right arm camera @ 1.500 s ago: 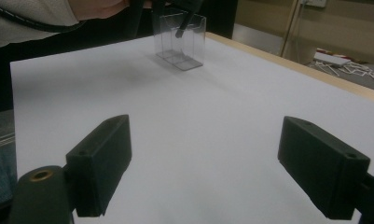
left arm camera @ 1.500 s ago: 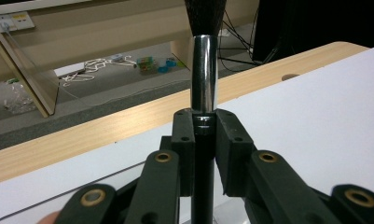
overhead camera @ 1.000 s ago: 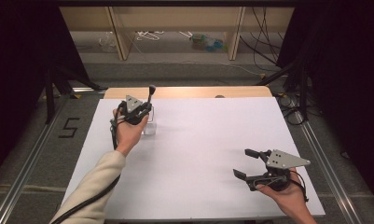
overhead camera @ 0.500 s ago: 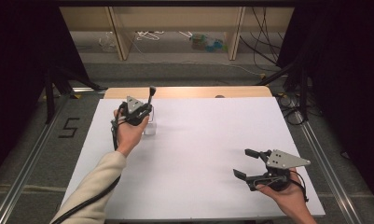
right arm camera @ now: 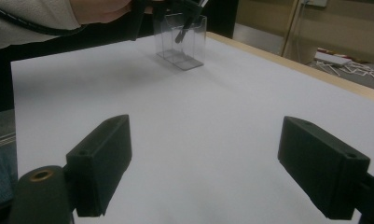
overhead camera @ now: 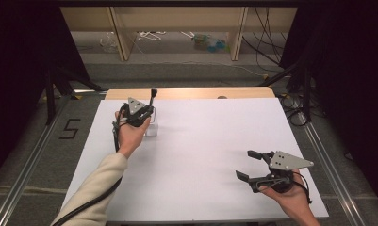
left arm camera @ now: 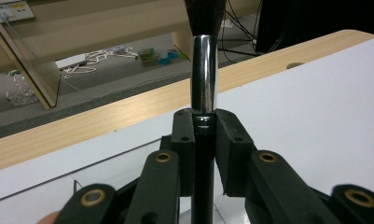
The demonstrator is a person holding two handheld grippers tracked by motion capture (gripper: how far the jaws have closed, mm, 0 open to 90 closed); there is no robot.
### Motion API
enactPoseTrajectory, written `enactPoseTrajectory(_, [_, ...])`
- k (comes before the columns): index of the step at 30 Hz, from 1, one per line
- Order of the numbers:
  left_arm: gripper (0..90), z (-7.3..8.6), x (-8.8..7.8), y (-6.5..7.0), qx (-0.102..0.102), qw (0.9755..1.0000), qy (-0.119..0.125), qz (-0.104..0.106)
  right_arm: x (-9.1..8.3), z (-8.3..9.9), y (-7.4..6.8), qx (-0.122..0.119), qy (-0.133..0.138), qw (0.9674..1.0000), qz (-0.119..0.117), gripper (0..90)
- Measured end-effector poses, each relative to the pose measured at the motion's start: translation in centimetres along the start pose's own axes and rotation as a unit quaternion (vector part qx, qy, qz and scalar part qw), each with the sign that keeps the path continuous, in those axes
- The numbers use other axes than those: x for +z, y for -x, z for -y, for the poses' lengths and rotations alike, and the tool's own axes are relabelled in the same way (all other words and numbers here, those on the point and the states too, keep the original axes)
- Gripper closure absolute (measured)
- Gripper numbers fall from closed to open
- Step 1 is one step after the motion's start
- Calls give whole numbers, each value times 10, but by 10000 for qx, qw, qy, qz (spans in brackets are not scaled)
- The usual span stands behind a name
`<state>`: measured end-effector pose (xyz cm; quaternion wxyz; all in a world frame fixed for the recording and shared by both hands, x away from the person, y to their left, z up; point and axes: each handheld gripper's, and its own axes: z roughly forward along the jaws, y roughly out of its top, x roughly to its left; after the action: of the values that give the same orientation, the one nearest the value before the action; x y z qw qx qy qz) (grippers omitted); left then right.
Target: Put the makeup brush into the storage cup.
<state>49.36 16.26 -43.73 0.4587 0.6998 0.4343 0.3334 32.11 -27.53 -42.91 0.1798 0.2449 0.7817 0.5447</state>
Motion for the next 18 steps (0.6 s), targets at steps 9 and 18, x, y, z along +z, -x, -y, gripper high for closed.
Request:
enactPoseTrajectory(9, [782, 1, 0, 0, 5, 10000, -25, -13, 0, 0, 0, 3, -7, 10000, -7, 183])
enactPoseTrajectory(18, [782, 1, 1, 0, -13, 10000, -39, -8, 0, 0, 0, 4, -7, 10000, -9, 183])
